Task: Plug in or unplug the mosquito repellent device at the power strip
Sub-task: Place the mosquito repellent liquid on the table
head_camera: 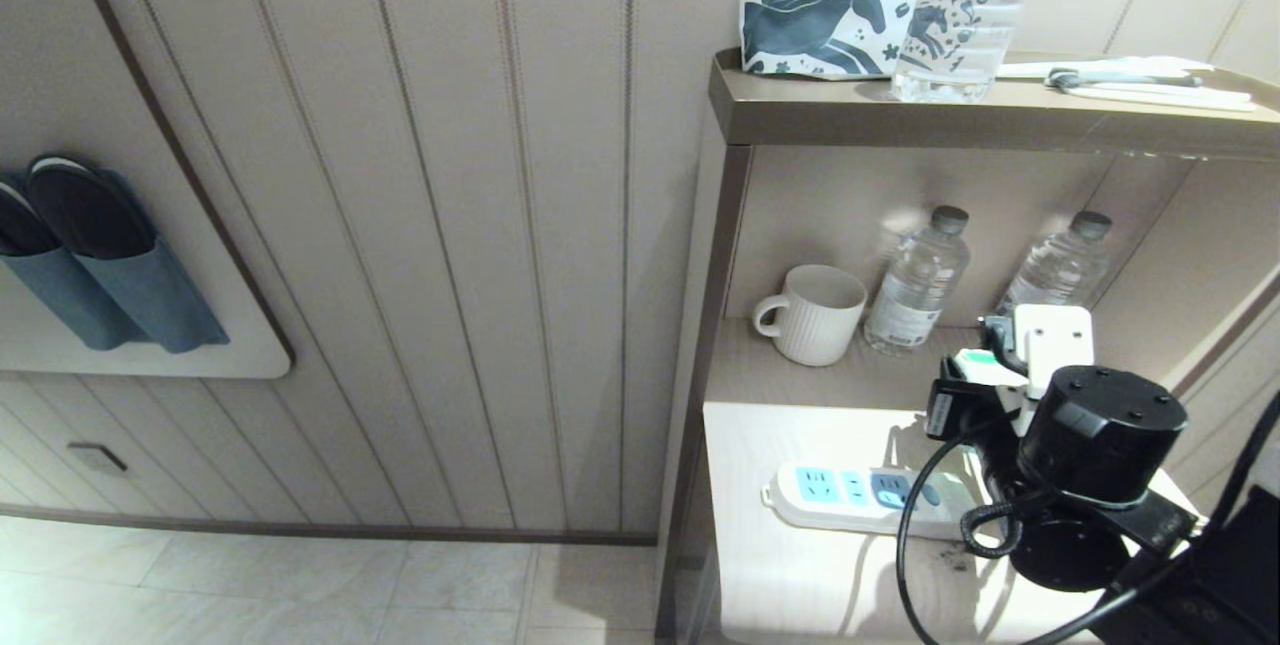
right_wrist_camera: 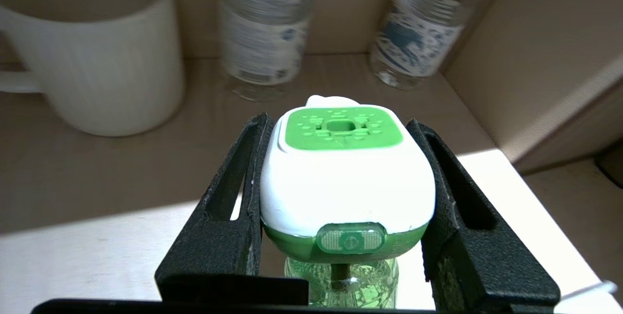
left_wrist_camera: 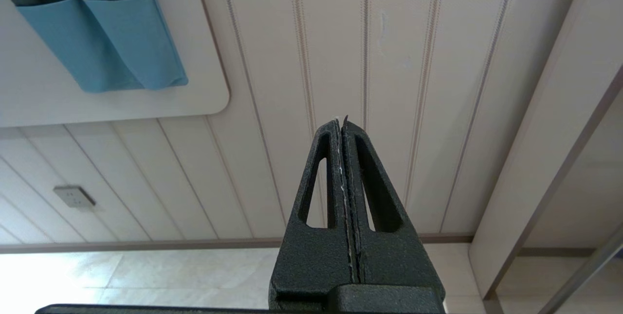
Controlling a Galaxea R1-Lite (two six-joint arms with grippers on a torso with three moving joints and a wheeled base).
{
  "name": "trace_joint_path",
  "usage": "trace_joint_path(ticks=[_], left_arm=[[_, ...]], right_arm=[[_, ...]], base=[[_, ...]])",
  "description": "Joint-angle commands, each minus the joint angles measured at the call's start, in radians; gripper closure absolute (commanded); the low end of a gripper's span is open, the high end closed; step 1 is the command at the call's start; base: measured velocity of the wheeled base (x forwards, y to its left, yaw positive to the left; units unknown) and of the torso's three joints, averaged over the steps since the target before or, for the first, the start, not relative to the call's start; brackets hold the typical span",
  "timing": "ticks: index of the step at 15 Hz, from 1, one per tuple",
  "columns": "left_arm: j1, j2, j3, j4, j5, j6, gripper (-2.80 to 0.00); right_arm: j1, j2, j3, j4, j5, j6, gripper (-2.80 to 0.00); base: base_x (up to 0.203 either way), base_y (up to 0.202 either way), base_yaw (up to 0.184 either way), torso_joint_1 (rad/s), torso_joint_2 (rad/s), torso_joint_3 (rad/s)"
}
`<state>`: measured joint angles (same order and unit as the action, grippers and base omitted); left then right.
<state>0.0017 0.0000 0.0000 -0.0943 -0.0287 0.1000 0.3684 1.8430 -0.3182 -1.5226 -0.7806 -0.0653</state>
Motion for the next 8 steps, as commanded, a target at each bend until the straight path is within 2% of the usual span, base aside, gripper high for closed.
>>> trace_joint_path(ticks=[1,5,8], left_arm=[[0.000,0.000,0.000,-0.001,0.000,0.000,0.00],[0.000,0.000,0.000,-0.001,0.000,0.001,0.00],[0.000,0.000,0.000,-0.001,0.000,0.000,0.00]], right_arm=[[-0.056,-0.010,0.029,-0.047,-0.006,0.000,0.00],[-0.160,0.029,0.024,-0.047,-0.009,0.001,0.00],[-0.175,0.053,-0.007,-0.047,-0.036,0.003,0.00]], base=[[0.000,0.000,0.000,0.000,0.00,0.000],[0.000,0.000,0.000,0.000,0.00,0.000],[0.000,0.000,0.000,0.000,0.00,0.000]])
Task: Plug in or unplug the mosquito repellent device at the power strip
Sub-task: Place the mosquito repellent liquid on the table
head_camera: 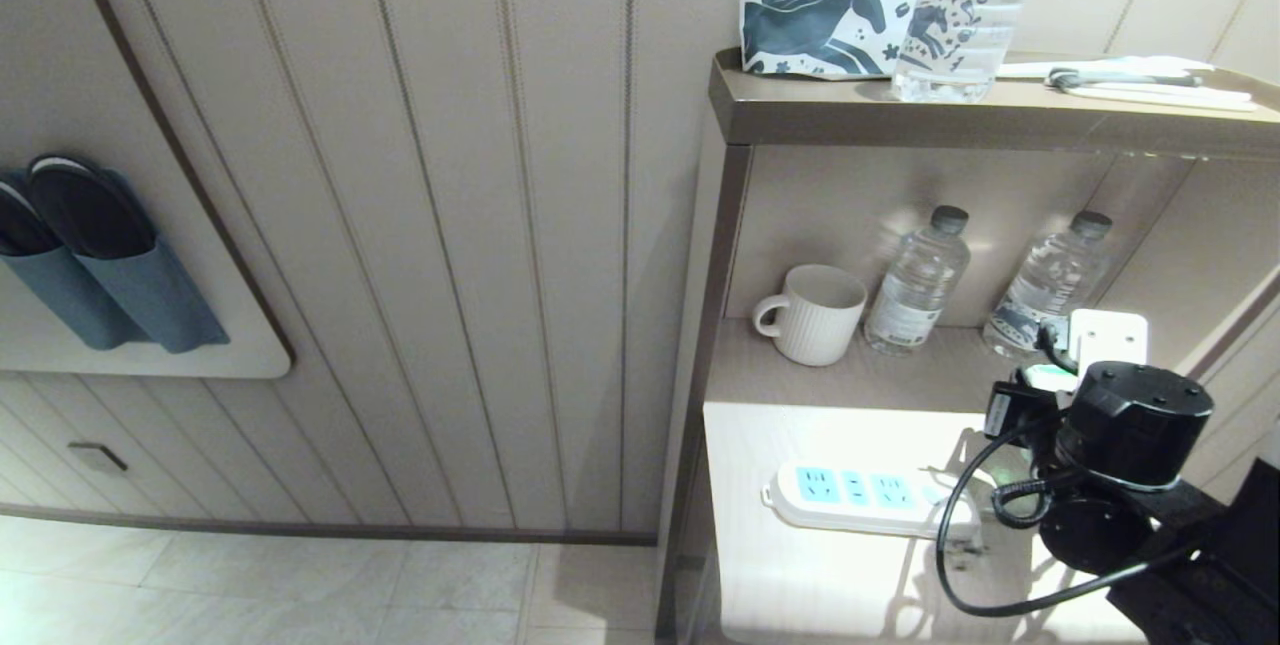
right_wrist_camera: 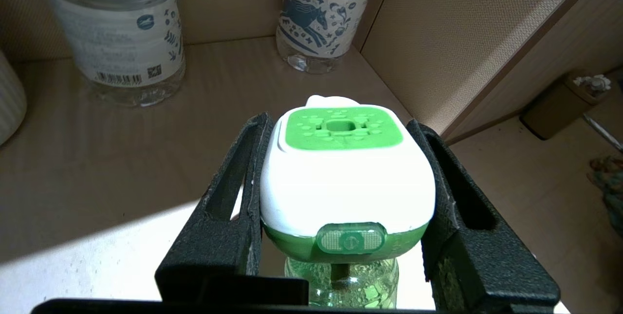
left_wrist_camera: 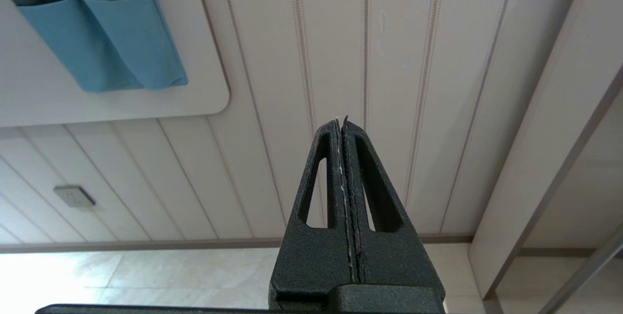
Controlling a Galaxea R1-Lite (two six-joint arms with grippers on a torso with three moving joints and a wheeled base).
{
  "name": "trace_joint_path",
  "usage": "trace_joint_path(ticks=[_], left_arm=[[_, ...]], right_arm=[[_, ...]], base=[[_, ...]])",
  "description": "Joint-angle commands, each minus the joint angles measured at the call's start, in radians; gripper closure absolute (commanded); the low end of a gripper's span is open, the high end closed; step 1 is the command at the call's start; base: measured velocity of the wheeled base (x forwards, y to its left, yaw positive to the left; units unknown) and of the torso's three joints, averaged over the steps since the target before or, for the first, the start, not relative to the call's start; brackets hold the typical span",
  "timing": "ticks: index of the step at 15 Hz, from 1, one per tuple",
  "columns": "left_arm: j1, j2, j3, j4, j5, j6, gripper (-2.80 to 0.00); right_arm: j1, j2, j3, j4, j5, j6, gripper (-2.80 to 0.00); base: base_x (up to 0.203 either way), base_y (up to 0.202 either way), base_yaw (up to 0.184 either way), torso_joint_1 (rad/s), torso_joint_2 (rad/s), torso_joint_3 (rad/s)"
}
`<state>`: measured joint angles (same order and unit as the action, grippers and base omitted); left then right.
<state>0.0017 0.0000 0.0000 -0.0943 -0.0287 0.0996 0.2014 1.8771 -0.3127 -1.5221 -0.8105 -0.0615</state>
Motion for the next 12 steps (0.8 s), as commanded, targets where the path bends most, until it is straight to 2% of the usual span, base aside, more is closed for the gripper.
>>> trace_joint_path(ticks=[1,12], left_arm=[[0.000,0.000,0.000,-0.001,0.000,0.002,0.00],[0.001,0.000,0.000,-0.001,0.000,0.002,0.00]], right_arm=[[-0.025,0.028,-0.035,-0.048,-0.014,0.000,0.00],[-0.040,0.137,-0.103,-0.048,-0.024,0.008,0.00]], base=[[0.000,0.000,0.000,0.000,0.00,0.000],[0.000,0.000,0.000,0.000,0.00,0.000]])
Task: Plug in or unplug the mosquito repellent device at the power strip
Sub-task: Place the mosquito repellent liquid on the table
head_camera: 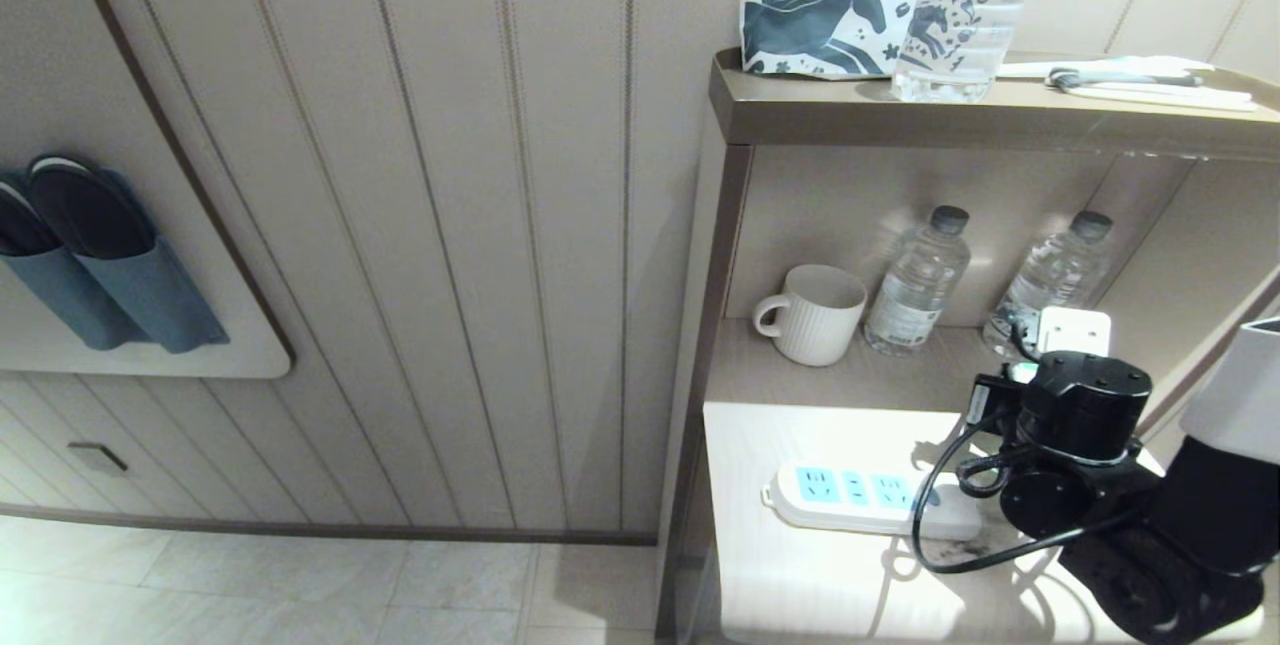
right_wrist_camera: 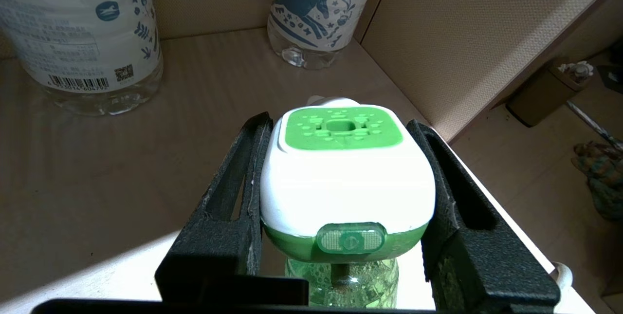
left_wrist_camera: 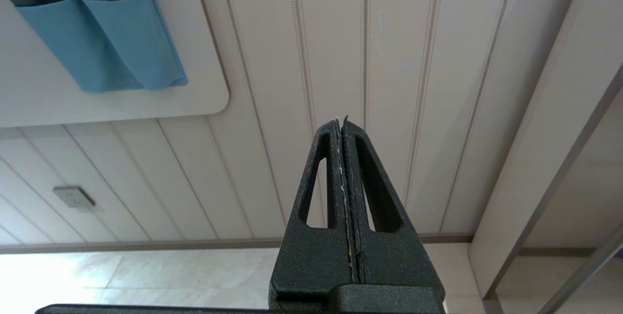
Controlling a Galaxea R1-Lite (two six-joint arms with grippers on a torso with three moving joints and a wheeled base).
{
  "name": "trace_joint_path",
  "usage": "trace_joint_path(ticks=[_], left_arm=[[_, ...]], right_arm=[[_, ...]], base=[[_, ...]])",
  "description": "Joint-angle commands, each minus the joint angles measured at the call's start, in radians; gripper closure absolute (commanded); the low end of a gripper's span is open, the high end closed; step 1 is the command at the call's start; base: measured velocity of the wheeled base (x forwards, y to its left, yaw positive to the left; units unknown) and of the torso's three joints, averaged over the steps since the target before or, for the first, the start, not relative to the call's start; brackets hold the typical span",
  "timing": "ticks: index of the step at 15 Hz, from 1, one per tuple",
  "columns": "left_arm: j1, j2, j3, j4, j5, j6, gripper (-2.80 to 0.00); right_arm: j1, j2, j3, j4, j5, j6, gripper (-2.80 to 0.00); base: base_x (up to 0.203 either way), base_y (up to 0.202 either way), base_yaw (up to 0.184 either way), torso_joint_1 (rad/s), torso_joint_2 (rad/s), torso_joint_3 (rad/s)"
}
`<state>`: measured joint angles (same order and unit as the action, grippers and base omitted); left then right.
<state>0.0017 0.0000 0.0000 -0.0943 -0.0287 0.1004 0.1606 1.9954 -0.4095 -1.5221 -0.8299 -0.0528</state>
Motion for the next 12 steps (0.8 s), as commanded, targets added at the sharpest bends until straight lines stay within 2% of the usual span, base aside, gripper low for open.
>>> trace_joint_path(ticks=[1,12], left_arm=[[0.000,0.000,0.000,-0.001,0.000,-0.001,0.00],[0.000,0.000,0.000,-0.001,0.000,-0.001,0.00]], right_arm=[[0.001,0.028,-0.020,-0.048,-0.006,0.000,0.00],[0.000,0.127,-0.204,-0.048,-0.009,-0.002,0.00]], base=[[0.000,0.000,0.000,0.000,0.00,0.000],[0.000,0.000,0.000,0.000,0.00,0.000]])
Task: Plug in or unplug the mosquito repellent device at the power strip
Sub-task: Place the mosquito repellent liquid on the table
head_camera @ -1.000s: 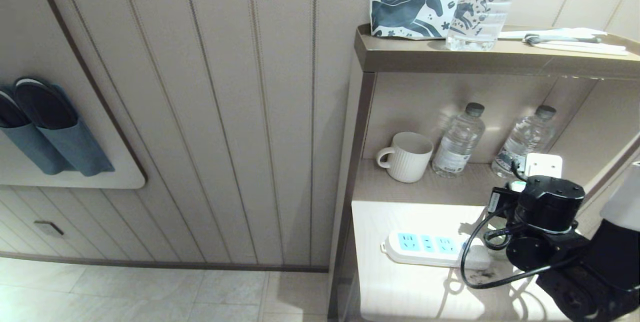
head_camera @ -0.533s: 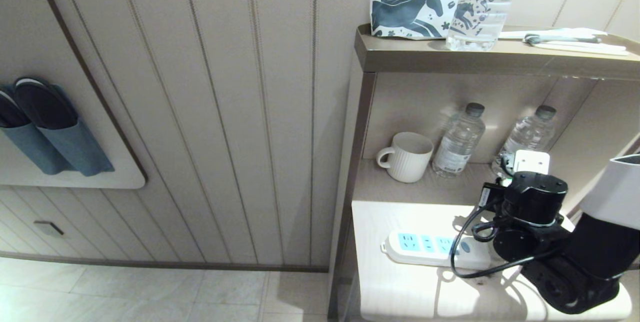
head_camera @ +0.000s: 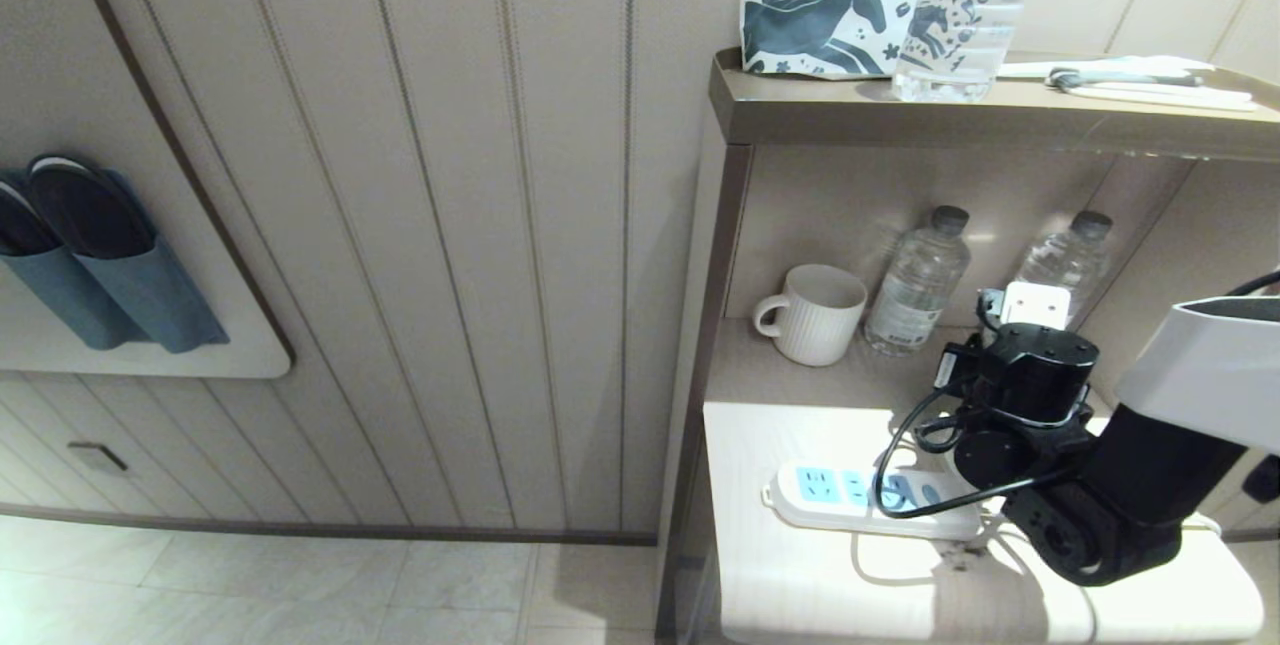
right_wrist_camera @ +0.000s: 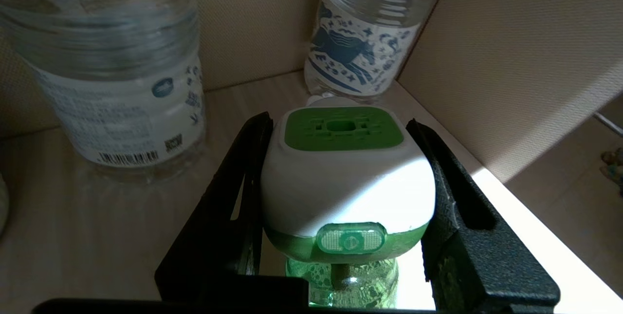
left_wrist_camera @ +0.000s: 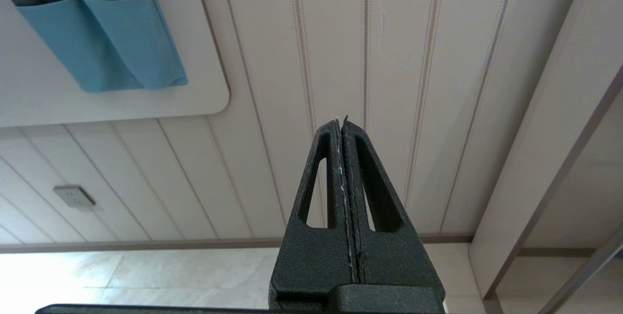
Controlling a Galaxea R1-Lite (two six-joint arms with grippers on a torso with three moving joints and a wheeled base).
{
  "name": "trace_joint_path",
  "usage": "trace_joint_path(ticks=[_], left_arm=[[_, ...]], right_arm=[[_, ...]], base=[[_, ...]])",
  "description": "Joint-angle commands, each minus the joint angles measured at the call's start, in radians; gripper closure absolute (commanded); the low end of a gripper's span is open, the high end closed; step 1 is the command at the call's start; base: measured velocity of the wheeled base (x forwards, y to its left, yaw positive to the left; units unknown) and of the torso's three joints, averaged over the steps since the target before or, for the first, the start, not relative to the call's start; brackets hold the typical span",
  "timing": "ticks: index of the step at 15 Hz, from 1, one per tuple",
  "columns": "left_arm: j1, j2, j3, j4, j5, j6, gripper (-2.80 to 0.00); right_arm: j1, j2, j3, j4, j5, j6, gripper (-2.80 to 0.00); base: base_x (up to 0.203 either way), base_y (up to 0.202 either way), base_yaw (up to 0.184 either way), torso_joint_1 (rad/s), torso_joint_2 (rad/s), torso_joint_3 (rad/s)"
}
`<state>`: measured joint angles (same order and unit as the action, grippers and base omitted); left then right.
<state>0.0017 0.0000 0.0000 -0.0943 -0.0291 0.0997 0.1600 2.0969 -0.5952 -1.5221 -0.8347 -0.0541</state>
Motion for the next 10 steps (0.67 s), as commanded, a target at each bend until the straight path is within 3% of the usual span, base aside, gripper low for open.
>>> trace_joint_path(ticks=[1,10], left_arm=[[0.000,0.000,0.000,-0.001,0.000,0.000,0.00],[0.000,0.000,0.000,-0.001,0.000,0.001,0.00]], right_arm=[[0.001,0.030,-0.027,-0.048,-0.004,0.000,0.00],[-0.004,0.112,-0.176,-0.048,-0.003,-0.009,0.00]], base=[[0.000,0.000,0.000,0.000,0.00,0.000],[0.000,0.000,0.000,0.000,0.00,0.000]])
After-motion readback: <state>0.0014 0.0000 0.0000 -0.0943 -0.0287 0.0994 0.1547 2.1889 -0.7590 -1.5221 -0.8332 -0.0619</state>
